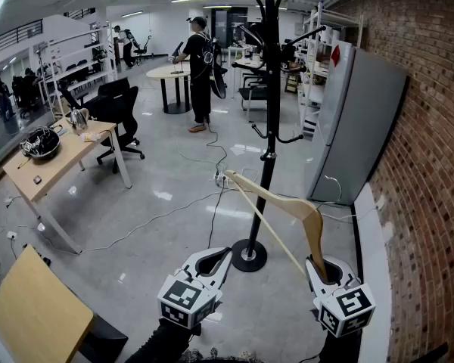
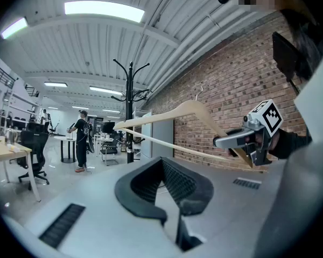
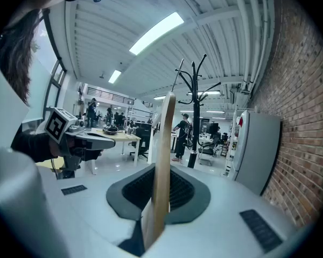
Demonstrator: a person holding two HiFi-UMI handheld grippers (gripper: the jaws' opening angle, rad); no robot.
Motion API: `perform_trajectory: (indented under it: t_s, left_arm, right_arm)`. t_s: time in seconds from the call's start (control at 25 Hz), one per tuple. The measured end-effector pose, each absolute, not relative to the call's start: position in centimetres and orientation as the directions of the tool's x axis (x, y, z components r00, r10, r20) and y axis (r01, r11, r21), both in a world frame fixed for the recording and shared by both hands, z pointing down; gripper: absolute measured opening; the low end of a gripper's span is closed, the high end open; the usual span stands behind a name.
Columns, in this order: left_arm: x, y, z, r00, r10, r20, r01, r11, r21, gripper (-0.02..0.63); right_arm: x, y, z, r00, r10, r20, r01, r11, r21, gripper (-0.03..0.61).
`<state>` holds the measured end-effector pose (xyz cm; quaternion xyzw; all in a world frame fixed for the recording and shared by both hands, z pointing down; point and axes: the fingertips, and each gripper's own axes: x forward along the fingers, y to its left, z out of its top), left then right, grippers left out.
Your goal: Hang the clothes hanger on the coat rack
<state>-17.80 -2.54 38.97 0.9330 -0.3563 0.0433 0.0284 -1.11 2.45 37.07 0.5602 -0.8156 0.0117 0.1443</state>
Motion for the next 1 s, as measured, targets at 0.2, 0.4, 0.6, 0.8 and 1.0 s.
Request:
perform_trajectory:
  t_s: [0.2,0.4,0.6,0.8,1.0]
  left_arm:
    - [-14.8,-3.7,38.7,0.713,-0.694,0.098,-0.699,-0.715,0.022,0.006]
    - [-12.4,-4.1,39.4,0.694,-0.71,0.123,-0.716,-0.698,0.007,0.006]
    - [-11.3,-5.7,39.7,0.678,-0.722,0.136,-0.728,-0.685,-0.007,0.006]
    - [-10.8,-8.8,40.4,0.662,-0.736,0.141,-0.743,-0.67,-0.007,0.006]
    - [-9.0,-13.7,39.6,0.673,-0.731,0.112,-0.735,-0.678,-0.013,0.006]
  right_arm:
    - [2.3,0.8,36.5,-0.358,-0.897,0.257,-0.903,0.403,0.149,0.048]
    - [4.6,-0.7,36.2,-0.409,-0.882,0.232,-0.881,0.448,0.149,0.048]
    - [5.5,-2.4,36.6,-0.445,-0.869,0.218,-0.872,0.476,0.117,0.048]
    - [5.7,-5.5,36.9,-0.476,-0.853,0.212,-0.854,0.506,0.119,0.048]
    - [7.5,-10.2,36.8,-0.46,-0.862,0.211,-0.86,0.492,0.135,0.048]
